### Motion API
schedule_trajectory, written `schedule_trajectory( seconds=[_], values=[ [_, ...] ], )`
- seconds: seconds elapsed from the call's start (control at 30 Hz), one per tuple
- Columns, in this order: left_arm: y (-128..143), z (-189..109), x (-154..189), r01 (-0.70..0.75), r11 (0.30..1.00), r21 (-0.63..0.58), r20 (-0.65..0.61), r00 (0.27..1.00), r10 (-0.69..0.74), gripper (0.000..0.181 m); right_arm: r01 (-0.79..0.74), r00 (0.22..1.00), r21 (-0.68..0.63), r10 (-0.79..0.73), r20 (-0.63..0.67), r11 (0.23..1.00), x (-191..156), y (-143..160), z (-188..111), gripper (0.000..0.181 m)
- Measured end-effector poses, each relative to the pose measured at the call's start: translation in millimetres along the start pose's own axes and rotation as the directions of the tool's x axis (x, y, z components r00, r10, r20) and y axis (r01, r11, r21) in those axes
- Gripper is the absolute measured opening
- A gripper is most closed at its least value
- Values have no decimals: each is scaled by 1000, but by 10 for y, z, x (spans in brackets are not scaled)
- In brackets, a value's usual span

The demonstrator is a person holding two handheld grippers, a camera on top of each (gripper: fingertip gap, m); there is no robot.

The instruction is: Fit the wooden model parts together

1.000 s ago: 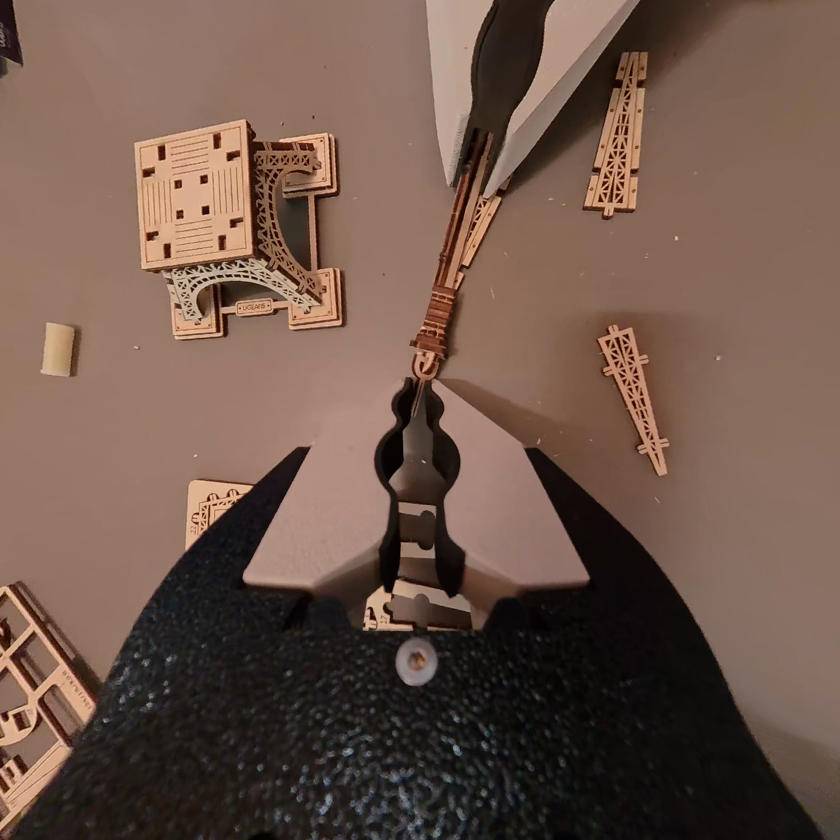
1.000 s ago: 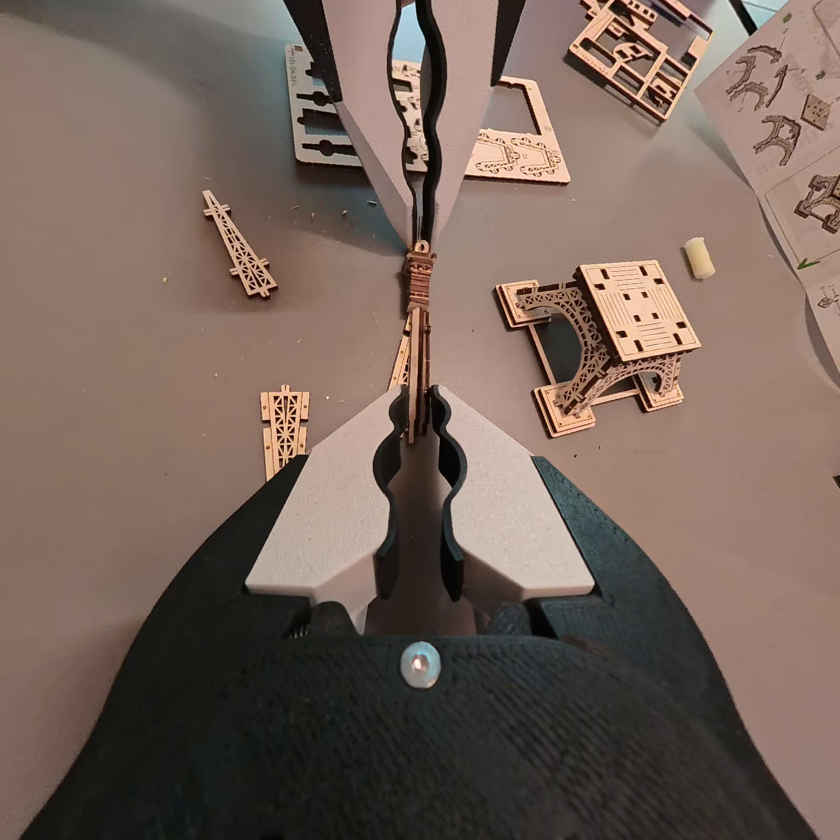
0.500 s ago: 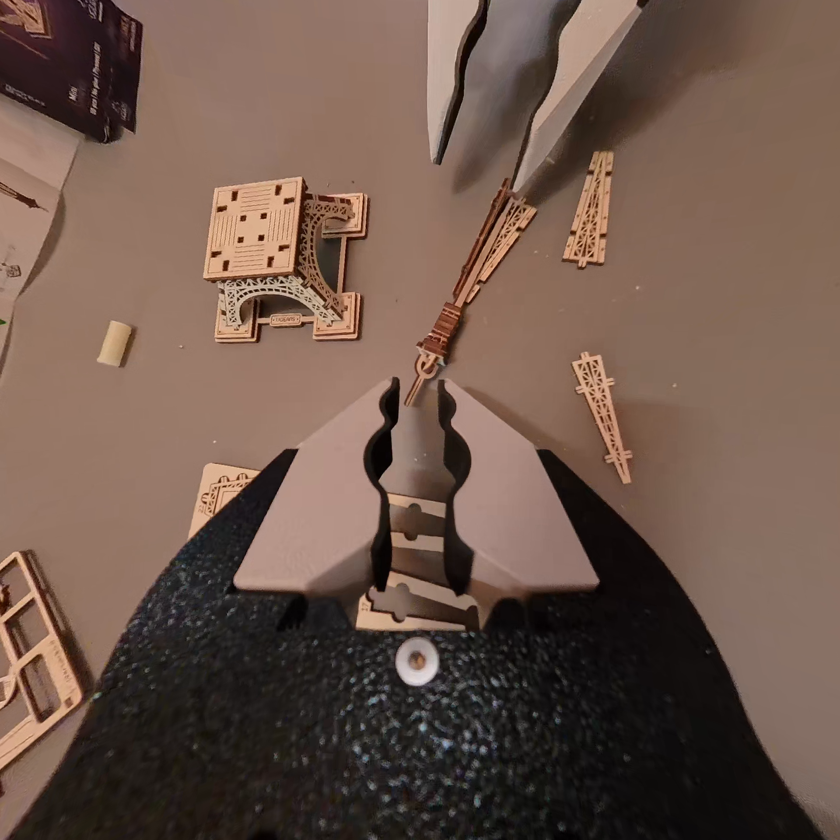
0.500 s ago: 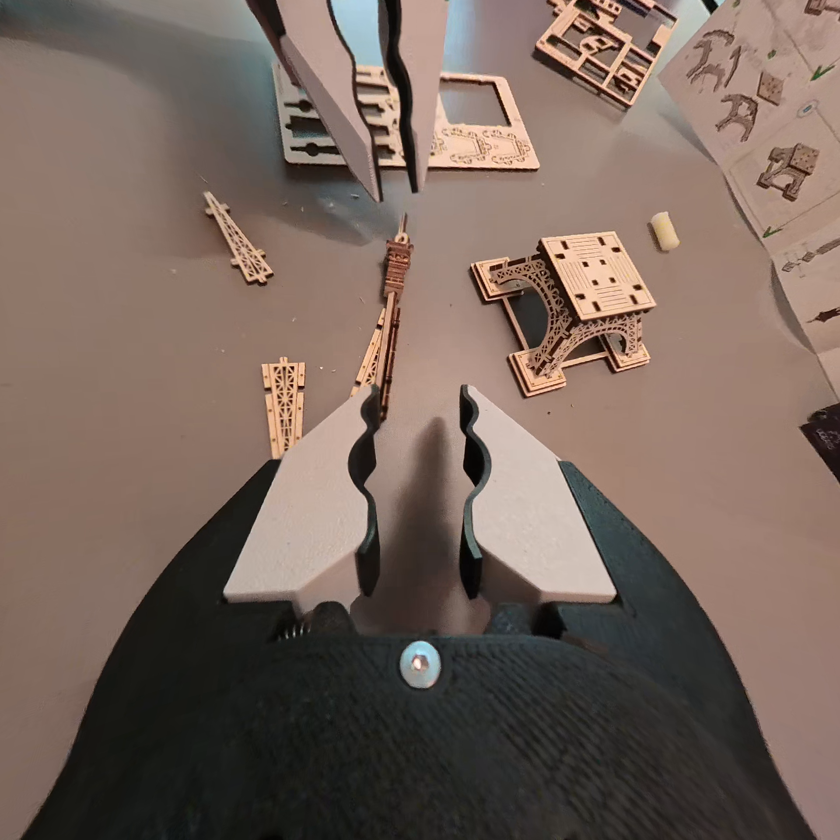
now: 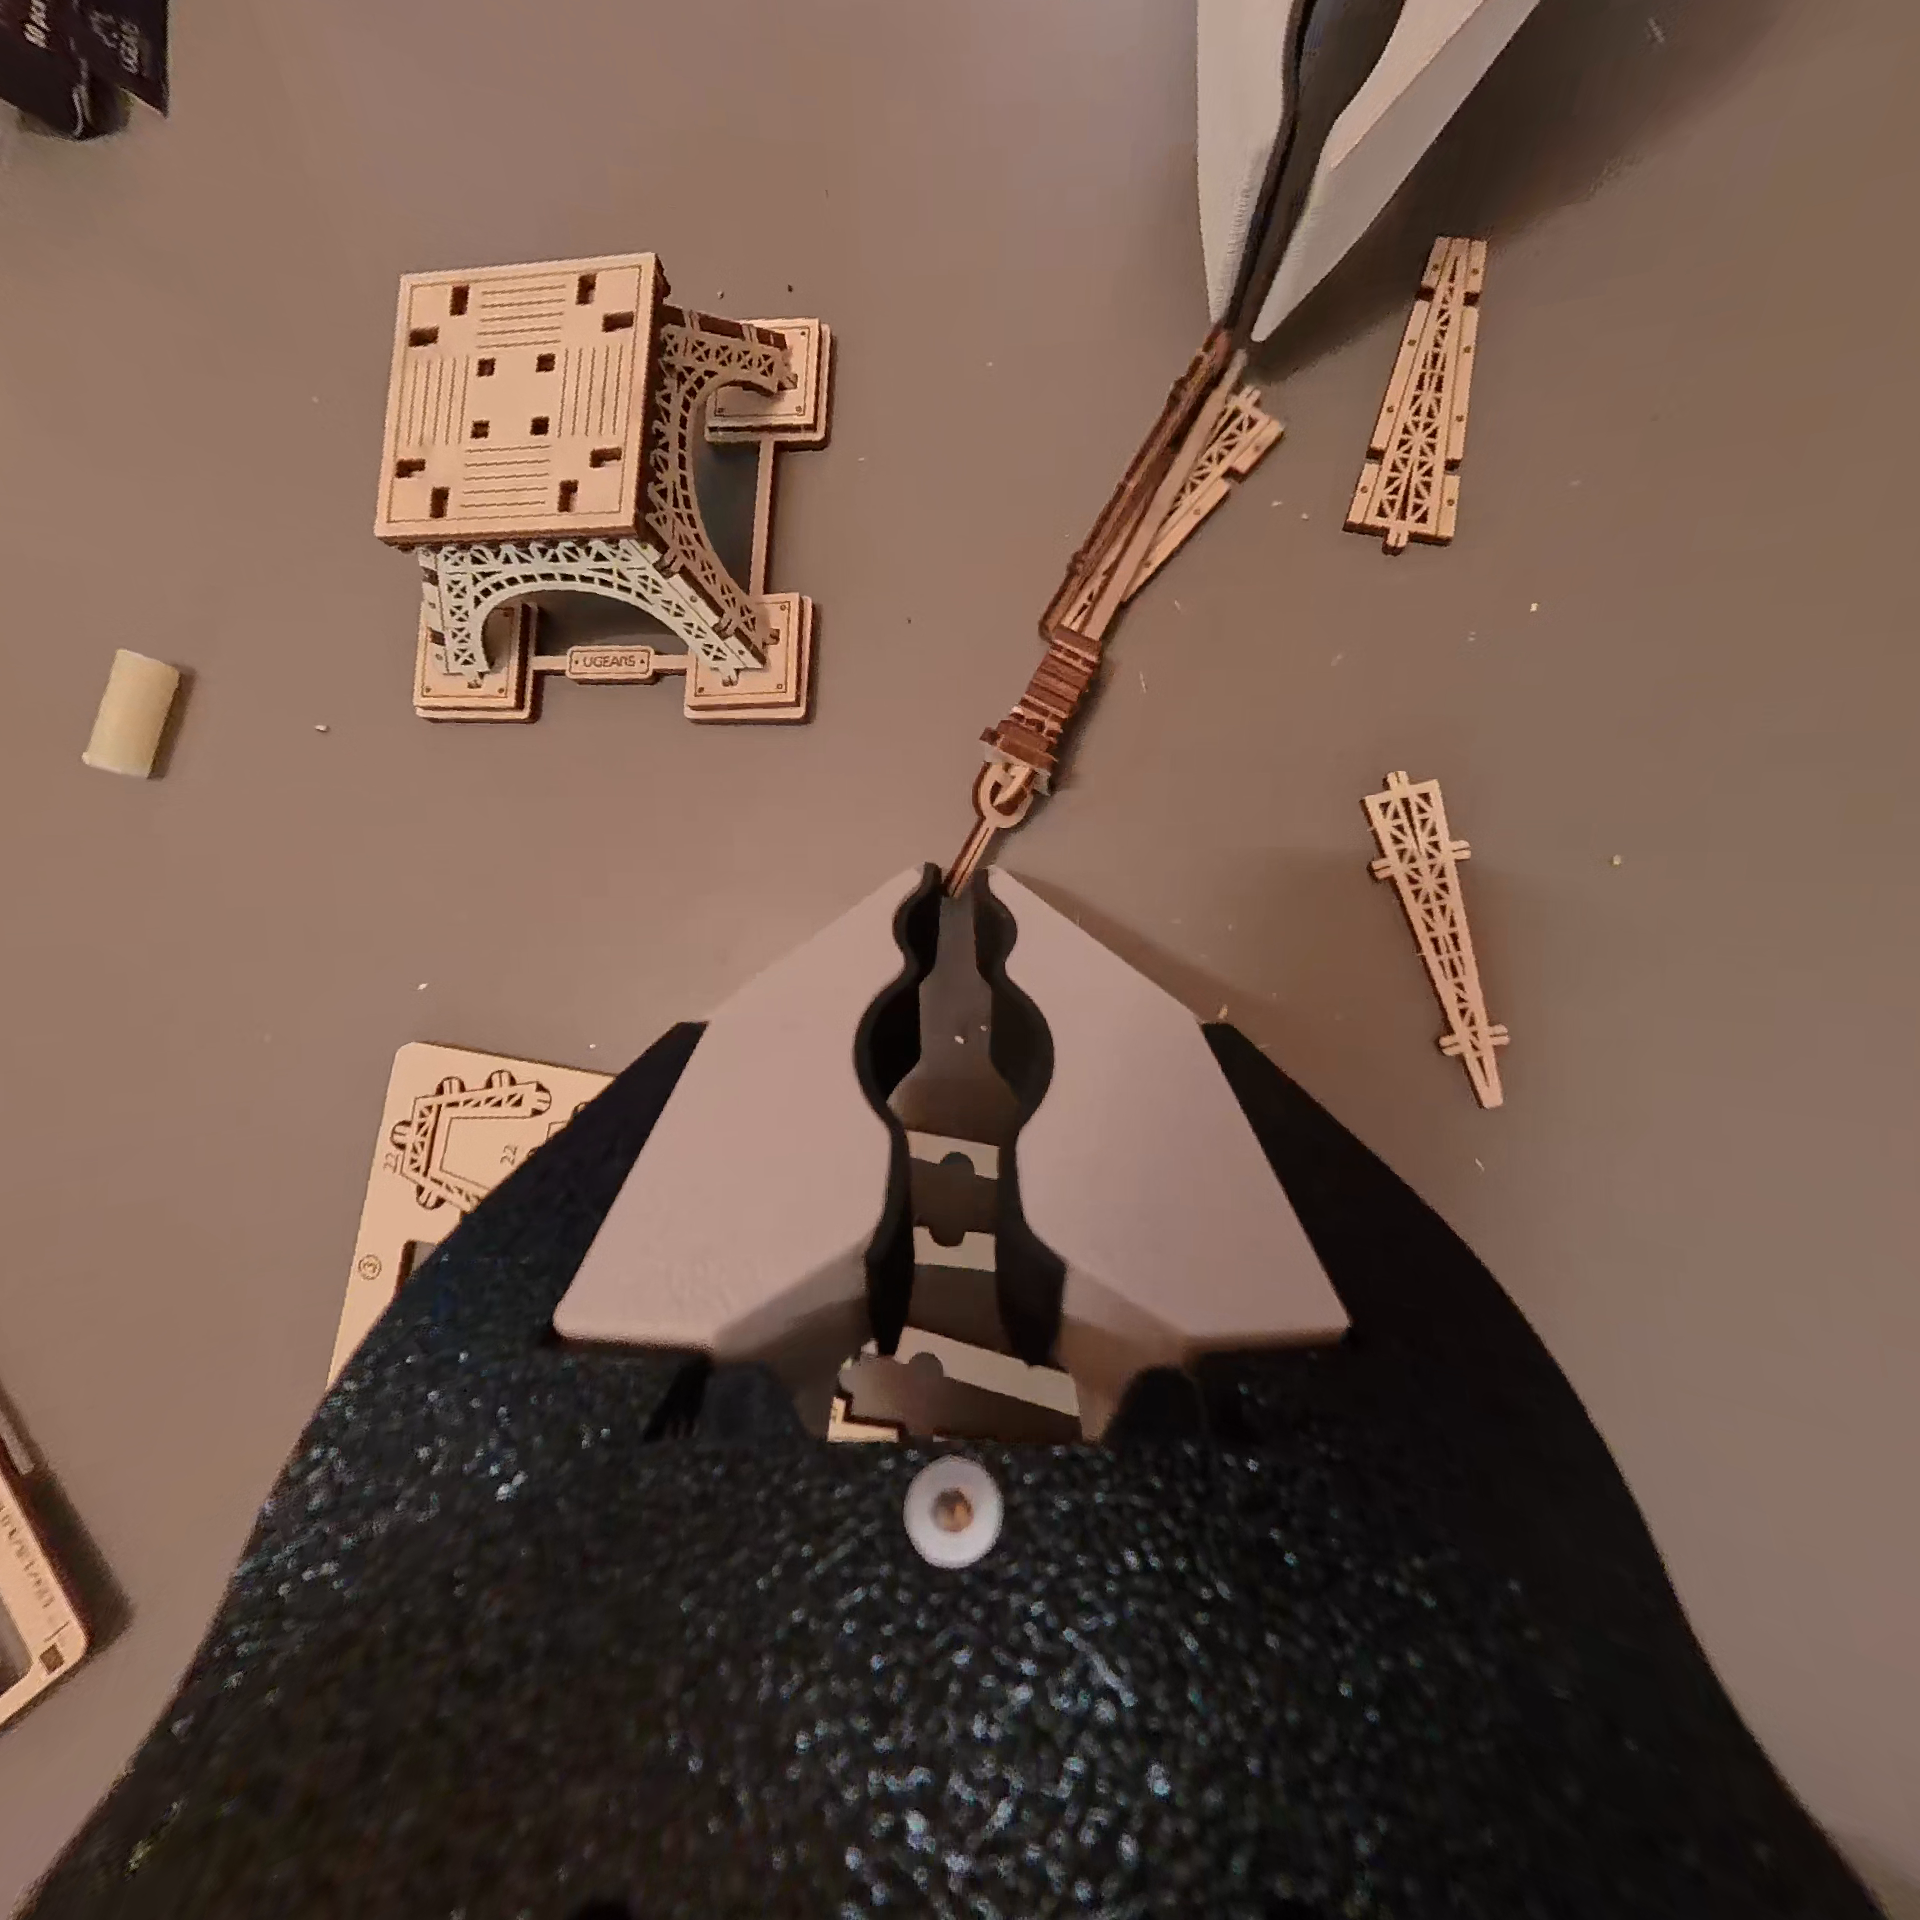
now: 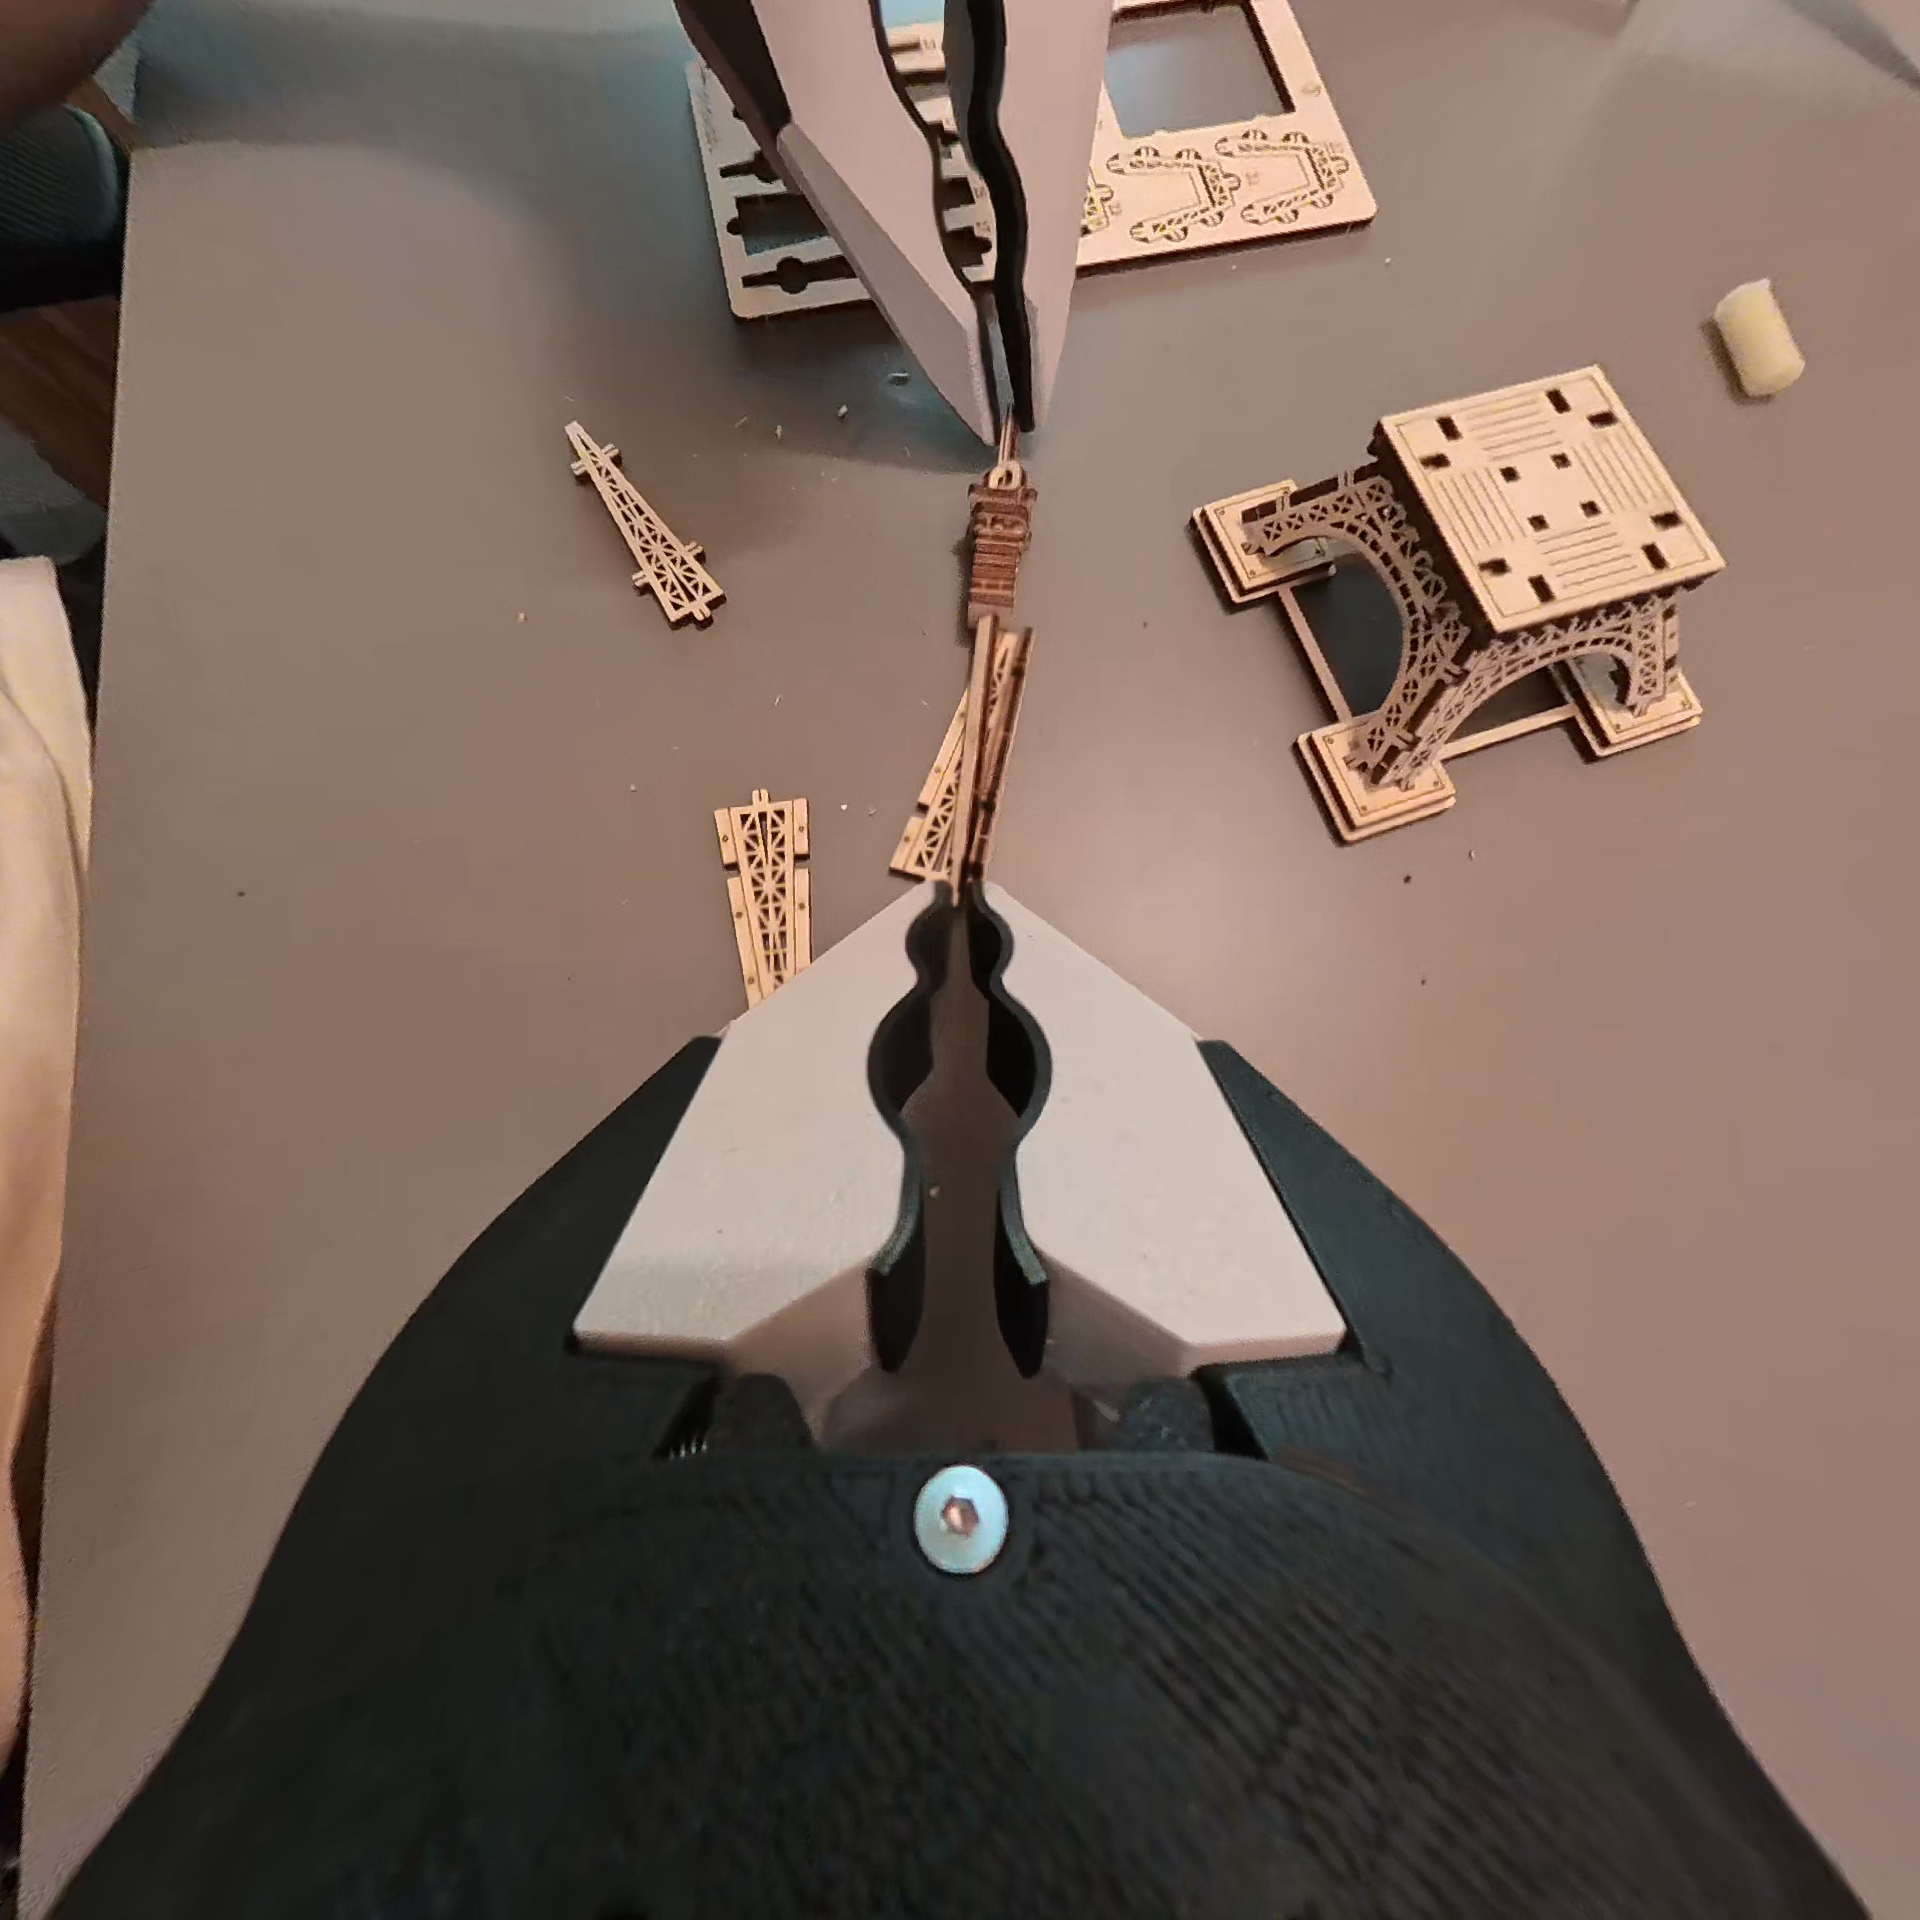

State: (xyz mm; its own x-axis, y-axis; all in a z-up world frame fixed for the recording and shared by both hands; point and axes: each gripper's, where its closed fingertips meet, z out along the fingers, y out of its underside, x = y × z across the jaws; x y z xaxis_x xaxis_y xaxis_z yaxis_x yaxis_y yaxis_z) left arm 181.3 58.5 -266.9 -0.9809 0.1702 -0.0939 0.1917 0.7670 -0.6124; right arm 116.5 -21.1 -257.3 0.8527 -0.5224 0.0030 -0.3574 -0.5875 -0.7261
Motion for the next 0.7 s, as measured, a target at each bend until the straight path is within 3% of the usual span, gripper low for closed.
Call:
schedule_trajectory(
  seconds=[0.13, 0.33, 0.47, 0.7],
  values=[
    [-2, -9, -40, -6, 1000, -10, 28, 1000, 7, 5, 29, 999, -11, -29, -22, 1000, 37, -11, 16, 3],
    [-86, -113, -88, 11, 999, 38, 125, 992, -16, 14, 22, 996, 50, -18, -84, 999, 146, -119, -51, 41],
    [-31, -54, -34, -10, 1000, 1, 128, 992, 10, 18, 52, 995, 48, -48, -87, 997, 117, -184, 59, 31],
    [-3, 22, -59, 3, 1000, -3, 111, 994, -2, 6, 119, 989, -27, -121, -83, 992, 64, -92, 189, 24]
  ],
)
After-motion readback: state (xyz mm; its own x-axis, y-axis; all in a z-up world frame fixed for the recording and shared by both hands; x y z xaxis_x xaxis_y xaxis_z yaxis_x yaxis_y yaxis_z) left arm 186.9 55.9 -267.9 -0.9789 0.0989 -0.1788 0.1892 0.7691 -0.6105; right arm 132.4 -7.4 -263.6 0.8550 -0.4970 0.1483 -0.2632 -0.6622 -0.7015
